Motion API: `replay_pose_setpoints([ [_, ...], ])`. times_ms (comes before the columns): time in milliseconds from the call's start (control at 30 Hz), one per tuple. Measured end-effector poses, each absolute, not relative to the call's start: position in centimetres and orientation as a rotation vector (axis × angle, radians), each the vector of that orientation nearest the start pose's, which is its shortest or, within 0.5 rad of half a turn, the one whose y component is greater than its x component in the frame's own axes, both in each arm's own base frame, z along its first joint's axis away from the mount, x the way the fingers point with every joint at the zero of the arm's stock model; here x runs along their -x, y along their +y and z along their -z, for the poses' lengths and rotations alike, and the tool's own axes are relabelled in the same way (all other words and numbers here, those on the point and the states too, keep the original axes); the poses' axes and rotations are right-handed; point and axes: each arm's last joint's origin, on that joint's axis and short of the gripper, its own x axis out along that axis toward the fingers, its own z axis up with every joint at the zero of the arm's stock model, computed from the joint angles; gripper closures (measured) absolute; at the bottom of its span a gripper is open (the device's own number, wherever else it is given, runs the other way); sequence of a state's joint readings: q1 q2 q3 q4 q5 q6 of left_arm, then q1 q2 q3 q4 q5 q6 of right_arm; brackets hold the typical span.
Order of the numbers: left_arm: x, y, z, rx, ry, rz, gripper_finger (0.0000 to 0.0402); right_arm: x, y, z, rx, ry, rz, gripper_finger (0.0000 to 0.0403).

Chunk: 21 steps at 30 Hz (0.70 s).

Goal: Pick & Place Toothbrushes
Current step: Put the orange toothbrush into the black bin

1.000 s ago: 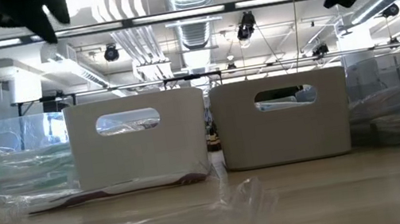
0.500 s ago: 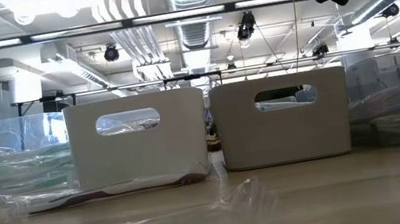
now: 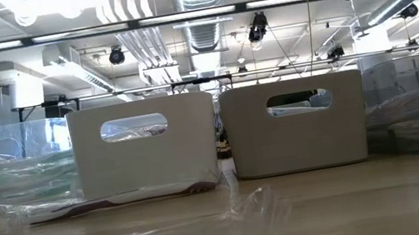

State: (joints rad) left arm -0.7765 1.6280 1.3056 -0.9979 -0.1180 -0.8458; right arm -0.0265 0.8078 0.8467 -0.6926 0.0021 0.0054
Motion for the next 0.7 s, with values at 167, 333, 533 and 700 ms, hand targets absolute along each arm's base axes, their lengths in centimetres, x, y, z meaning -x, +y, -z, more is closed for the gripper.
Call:
replay_pose_setpoints([
  [167,-21.9,-22.4,-24.6,0.22,1.35,-0.039,0.0227,-15.7,-0.4,-30.5,-0.058,0.652,0.045,0.0394],
  [333,-21.6,-23.4,-23.7,0.392,1.452,-0.124,0.0227,-15.7,-0.4,-30.5,-0.125,0.65,0.067,0.0394],
  [533,-21.8,-24.3,-21.8,0.526,1.545,-0.265,0.0227,-15.7,-0.4,-30.5,-0.124,0.647,0.068,0.0394],
  [700,-22.4,-24.5,-20.5,0.637,1.572,-0.411,0.0227,-15.7,-0.4,-30.5,-0.127,0.648,0.069,0.0394],
])
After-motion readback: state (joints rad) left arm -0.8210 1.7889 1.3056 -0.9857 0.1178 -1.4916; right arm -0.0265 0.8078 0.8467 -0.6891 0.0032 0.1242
